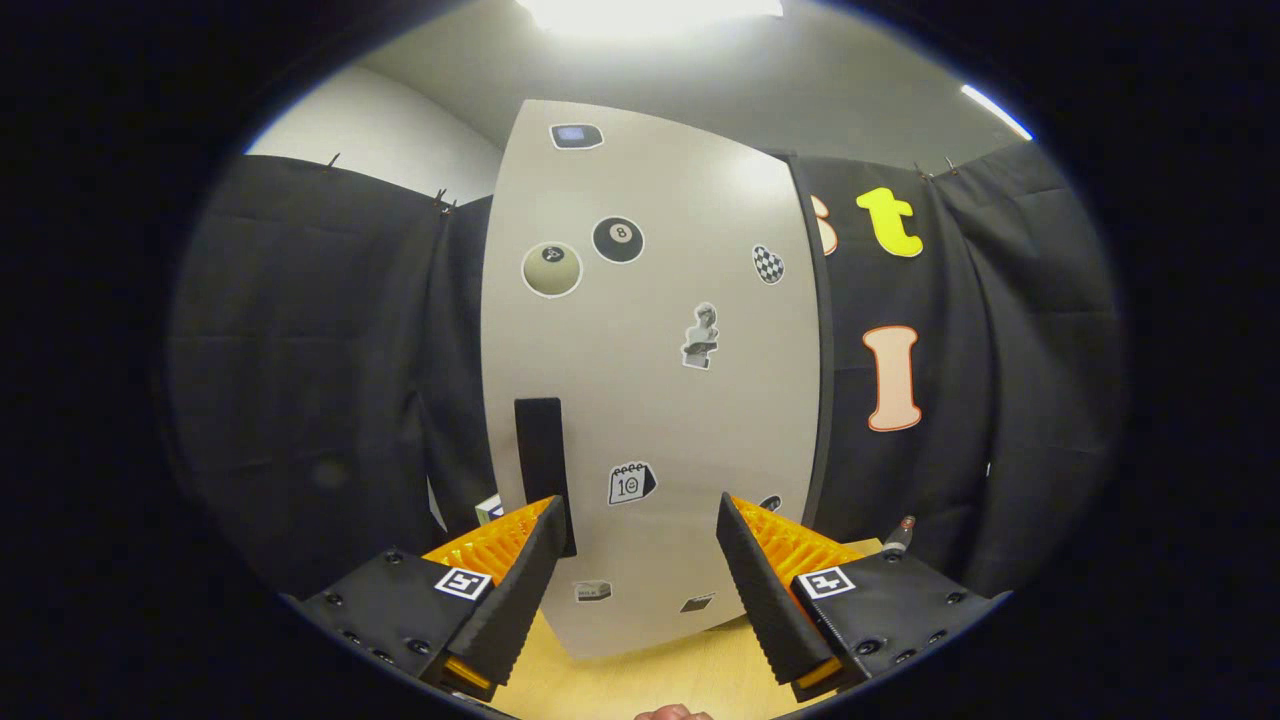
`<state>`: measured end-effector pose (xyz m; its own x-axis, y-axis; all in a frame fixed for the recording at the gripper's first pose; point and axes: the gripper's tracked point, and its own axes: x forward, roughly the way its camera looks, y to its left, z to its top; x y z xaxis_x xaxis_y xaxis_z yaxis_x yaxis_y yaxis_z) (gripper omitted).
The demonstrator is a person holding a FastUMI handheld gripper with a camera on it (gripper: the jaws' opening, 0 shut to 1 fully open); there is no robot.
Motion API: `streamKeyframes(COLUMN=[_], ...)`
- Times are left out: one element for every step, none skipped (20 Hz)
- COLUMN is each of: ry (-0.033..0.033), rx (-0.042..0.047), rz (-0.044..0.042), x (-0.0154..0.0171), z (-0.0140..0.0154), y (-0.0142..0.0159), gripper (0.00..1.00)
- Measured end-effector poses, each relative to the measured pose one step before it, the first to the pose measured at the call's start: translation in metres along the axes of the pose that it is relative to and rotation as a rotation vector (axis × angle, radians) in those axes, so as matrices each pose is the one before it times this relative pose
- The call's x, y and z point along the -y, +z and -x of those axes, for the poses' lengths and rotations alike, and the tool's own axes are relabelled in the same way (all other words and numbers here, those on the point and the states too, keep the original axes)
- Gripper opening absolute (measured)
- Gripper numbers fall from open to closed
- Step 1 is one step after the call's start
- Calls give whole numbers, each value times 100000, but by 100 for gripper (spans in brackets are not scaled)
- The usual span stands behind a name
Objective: Open the shoe cabinet door, grab the shoes and put them into the shoe cabinet, then close the shoe cabinet door.
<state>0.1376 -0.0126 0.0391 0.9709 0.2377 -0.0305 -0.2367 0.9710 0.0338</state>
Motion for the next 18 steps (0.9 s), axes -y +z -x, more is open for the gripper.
streamKeyframes(ry=[479,218,-68,-155,61,166,258,44,-54,361,411,523,532,450,305,-227,450,-186], rx=[-173,-101,-122,-333,-461,-333,-172,329,669,422,178,264,369,-122,-347,-663,-525,-326], rz=[-203,-274,-201,-135,46,193,322,172,206,220,484,315,259,351,209,-316,-178,-53], x=[-289,-155,-37,15,-27,-165,5,23,-165,-45,-130,16,-91,4,-28,-47,18,55], z=[266,300,365,221,220,259,328,157,266,90,157,100,35,82,123,-178,-121,-135], y=[-125,-200,-124,-112,-185,-215,-13,61,59,-55,83,-82,-61,-156,-232,-132,-174,-145], gripper=[96,96,96,95,96,96,96,96,96,96,96,96,96,96,96,96,96,96])
